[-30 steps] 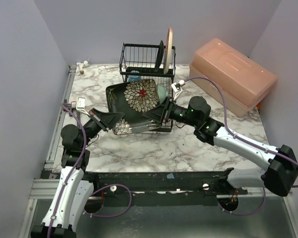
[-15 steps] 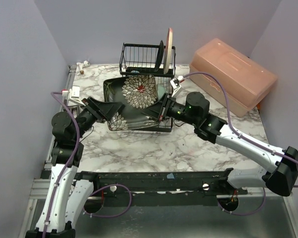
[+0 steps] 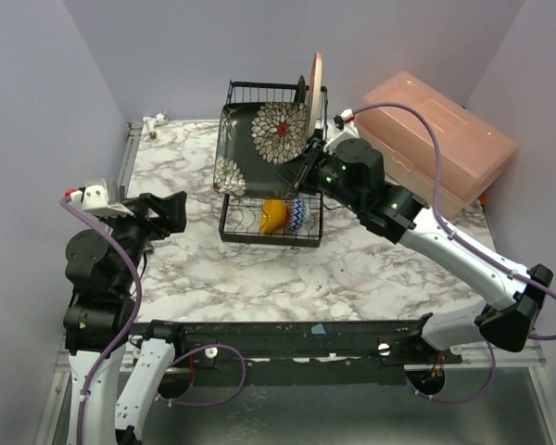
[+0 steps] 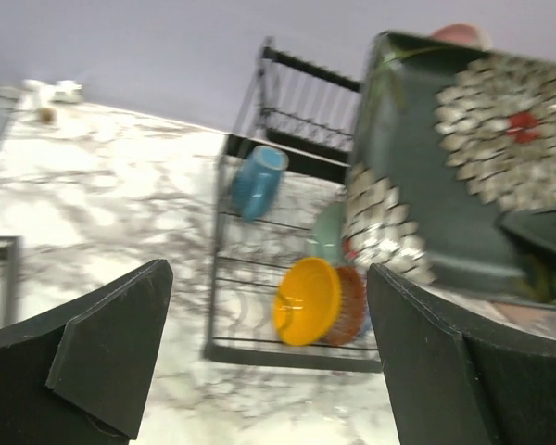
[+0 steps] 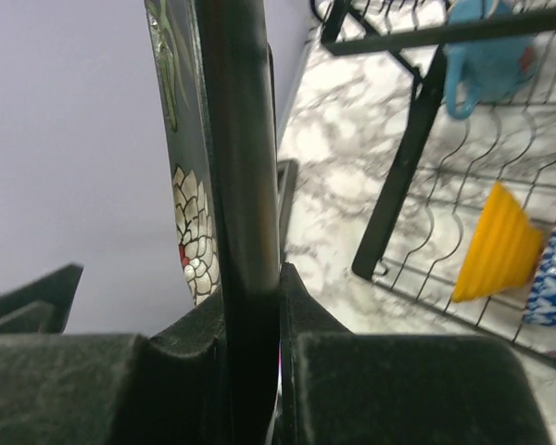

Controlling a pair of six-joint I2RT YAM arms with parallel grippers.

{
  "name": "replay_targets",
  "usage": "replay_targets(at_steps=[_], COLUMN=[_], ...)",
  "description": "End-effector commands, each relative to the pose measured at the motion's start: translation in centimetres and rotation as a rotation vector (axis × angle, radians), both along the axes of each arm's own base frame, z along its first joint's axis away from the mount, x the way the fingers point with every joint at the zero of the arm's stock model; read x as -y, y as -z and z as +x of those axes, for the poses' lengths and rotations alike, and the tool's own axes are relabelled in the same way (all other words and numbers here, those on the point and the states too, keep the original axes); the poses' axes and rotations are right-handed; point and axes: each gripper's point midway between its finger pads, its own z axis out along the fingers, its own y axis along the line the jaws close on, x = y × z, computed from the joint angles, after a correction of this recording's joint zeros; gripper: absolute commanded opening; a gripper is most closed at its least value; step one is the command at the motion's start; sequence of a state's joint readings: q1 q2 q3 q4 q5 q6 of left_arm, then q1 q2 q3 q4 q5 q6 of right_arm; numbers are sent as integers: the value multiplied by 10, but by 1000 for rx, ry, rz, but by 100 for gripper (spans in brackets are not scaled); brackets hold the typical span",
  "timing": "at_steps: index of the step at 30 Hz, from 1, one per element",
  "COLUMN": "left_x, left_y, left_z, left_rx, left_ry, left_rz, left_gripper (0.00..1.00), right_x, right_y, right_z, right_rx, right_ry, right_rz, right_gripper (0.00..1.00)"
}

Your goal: Load the mixed dishes into the dish rack

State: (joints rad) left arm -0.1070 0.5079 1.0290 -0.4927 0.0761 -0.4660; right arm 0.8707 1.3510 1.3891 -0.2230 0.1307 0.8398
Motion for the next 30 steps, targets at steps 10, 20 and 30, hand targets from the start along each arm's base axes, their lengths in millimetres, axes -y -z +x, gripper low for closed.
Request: replay_targets(at_steps=[10, 20, 30], left_x=[-32, -4, 76], left_y=[74, 96, -29], left_z=[5, 12, -24], left_rx=[-117, -135, -87], left_ry=[-149, -4, 419], left_rz=[184, 170, -241], left_gripper=[88, 87, 83], right_x=[3, 0, -11], right_y=[-67, -97, -93], right_z=[84, 118, 98], right_rx=[211, 395, 610], right_ry=[403, 546, 384], right_rz=[-197, -366, -431], right_gripper=[0, 0, 0])
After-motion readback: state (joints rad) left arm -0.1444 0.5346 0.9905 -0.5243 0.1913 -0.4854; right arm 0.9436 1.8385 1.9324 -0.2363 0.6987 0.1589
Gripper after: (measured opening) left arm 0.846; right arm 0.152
